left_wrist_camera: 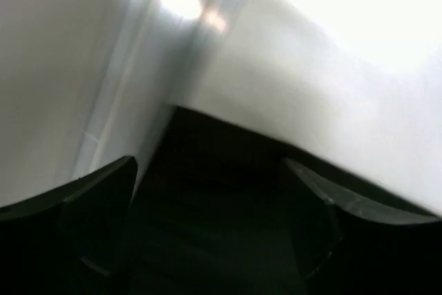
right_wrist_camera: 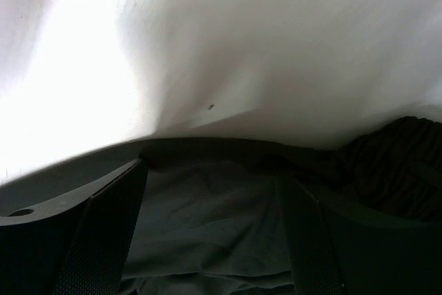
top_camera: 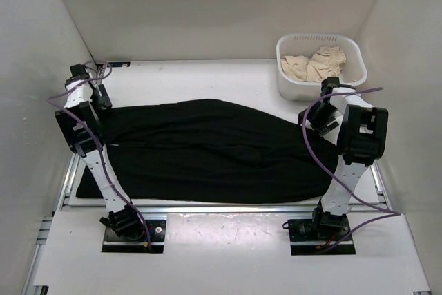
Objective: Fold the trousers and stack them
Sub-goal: Fold the trousers
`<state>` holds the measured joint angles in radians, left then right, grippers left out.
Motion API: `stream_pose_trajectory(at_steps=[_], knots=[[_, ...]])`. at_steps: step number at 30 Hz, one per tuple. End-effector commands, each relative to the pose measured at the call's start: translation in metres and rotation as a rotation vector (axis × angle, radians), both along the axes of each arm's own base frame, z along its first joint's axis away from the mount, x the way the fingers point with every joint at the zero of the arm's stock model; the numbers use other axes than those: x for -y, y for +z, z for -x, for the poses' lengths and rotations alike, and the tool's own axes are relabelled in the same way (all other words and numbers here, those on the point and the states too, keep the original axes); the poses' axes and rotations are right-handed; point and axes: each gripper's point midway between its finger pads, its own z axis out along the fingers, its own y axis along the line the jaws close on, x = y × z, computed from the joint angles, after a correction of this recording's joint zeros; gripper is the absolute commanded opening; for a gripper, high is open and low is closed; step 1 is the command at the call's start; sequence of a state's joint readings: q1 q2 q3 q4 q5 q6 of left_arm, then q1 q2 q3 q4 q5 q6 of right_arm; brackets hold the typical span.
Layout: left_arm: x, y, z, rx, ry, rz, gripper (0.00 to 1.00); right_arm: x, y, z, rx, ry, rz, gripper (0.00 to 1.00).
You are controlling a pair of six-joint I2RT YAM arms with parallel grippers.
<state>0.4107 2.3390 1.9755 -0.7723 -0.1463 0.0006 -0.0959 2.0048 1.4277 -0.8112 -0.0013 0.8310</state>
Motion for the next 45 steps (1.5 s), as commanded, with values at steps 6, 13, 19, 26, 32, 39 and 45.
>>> stream_pose_trajectory(at_steps=[6,13,19,26,32,39,45], knots=[[0.002,-0.048,-0.002,-0.087,-0.005,0.045,0.91,0.015,-0.005,0.005,-0.052,0.000,0.059,0.73],[0.033,-0.056,0.014,-0.108,-0.054,0.151,0.14,0.021,-0.010,0.004,-0.066,0.036,0.072,0.15],[0.014,0.058,-0.032,0.148,-0.067,0.035,0.14,0.027,0.034,-0.005,0.044,0.081,0.113,0.00],[0.024,0.193,-0.015,0.380,-0.086,-0.061,0.14,0.030,0.088,0.036,0.199,0.088,0.183,0.00],[0.056,0.122,0.072,0.181,-0.066,0.030,0.14,0.009,0.064,0.116,0.171,0.056,0.121,0.00],[0.061,0.084,0.141,0.084,0.000,0.083,0.14,0.015,0.030,0.209,0.011,0.031,0.179,0.57],[0.066,0.077,0.160,0.056,0.011,0.078,0.14,0.030,0.103,0.179,0.220,-0.045,0.266,0.66]])
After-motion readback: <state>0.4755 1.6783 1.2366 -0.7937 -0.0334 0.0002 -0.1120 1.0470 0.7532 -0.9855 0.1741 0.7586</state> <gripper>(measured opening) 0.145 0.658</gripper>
